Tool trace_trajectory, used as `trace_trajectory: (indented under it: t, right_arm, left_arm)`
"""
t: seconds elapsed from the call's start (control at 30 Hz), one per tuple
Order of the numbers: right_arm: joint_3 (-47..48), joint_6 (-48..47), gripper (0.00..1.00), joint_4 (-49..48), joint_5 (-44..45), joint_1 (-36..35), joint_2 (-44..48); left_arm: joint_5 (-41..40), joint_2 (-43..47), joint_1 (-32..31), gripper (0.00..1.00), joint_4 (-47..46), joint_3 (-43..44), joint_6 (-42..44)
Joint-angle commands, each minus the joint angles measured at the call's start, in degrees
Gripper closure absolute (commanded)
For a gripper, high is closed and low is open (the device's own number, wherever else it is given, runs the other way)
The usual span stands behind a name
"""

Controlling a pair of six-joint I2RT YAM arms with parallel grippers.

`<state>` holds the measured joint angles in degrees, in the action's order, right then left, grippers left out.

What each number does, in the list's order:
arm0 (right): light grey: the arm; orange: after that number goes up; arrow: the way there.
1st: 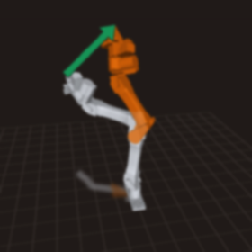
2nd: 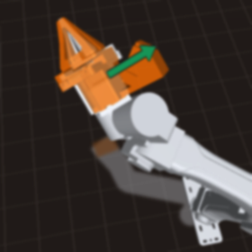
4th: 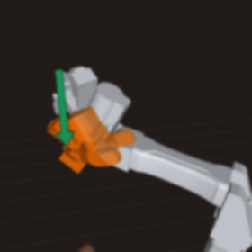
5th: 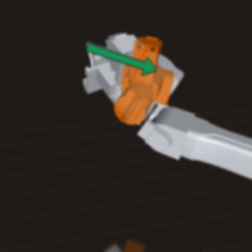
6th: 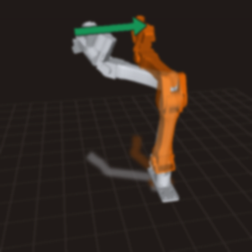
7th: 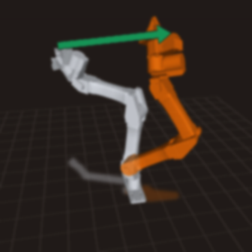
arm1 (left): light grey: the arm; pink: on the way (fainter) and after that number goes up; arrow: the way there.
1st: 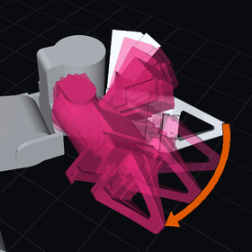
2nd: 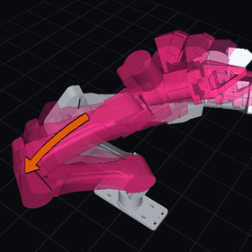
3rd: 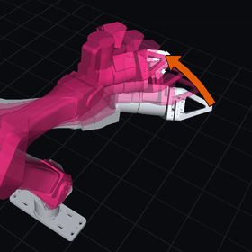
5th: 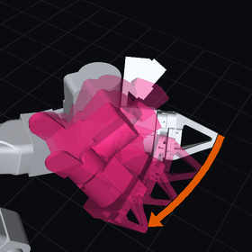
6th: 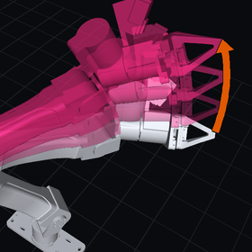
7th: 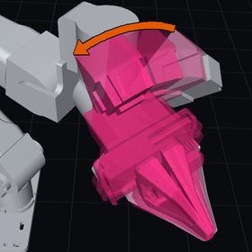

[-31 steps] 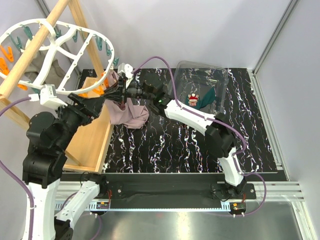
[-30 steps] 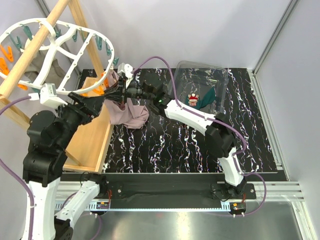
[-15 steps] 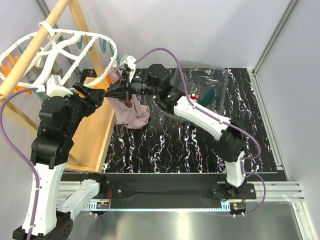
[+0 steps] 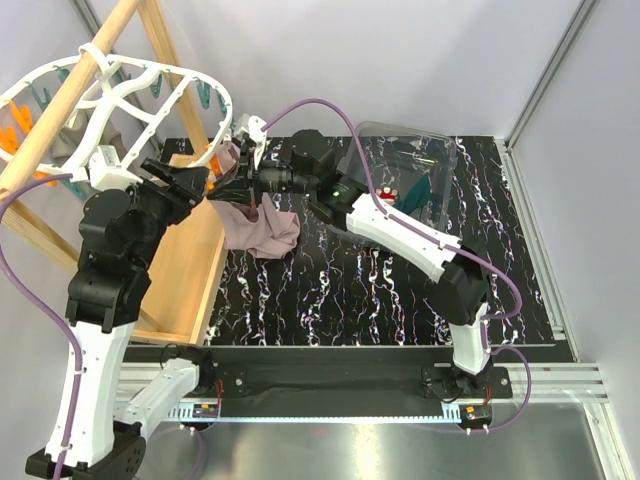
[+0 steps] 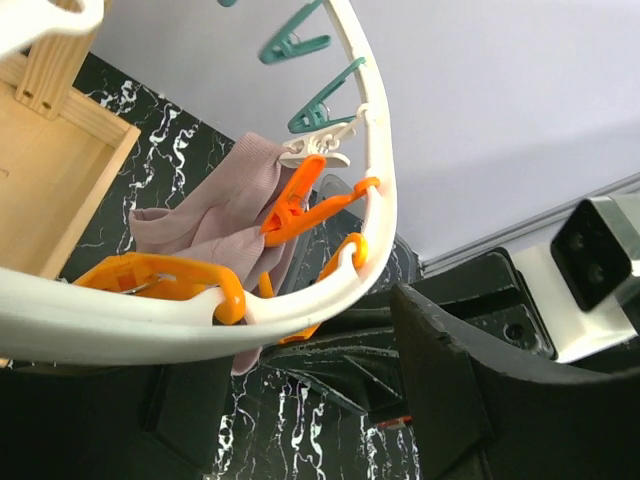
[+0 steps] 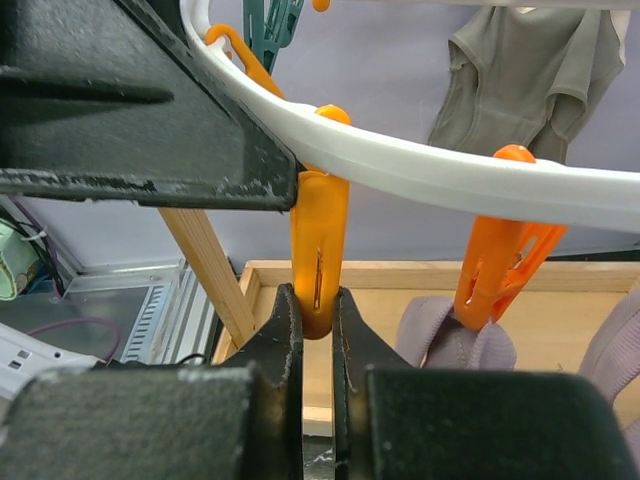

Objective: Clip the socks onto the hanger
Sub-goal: Open the clamp at the hanger.

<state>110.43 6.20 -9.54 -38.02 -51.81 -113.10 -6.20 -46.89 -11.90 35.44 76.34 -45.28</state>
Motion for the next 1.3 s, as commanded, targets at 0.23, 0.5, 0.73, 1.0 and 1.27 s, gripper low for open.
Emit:
trace_trajectory:
  t: [0.23,0.5,0.73,1.0,1.27]
  right_arm:
    - [3.03,-4.35,1.0,2.51,2.07,-1.98,1.83]
    - [4.18,-7.5,1.0,5.32,4.0,-2.86,1.65]
    - [5.23,-10.94,1.0,8.39,5.85,-3.73,1.48]
    - [5.67,-12.79,1.0,9.19,6.38,-4.35,1.13]
    - [5.15,-13.75,0.55,11.47,8.65,-4.35,2.0]
  left_arm:
    - [-3.91,-1.44,0.04,0.41,-2.75,0.04,-0.6]
    - [-4.88,-2.76,0.03,0.48,-2.75,0.22,1.59]
    - [-6.46,-3.12,-0.14,0.49,-3.53,-0.22,3.26]
    - [-4.79,-3.11,-0.14,0.76,-5.73,-1.36,5.2]
    - [-4.61,-2.33,-0.31,1.0,-6.53,-2.24,5.46]
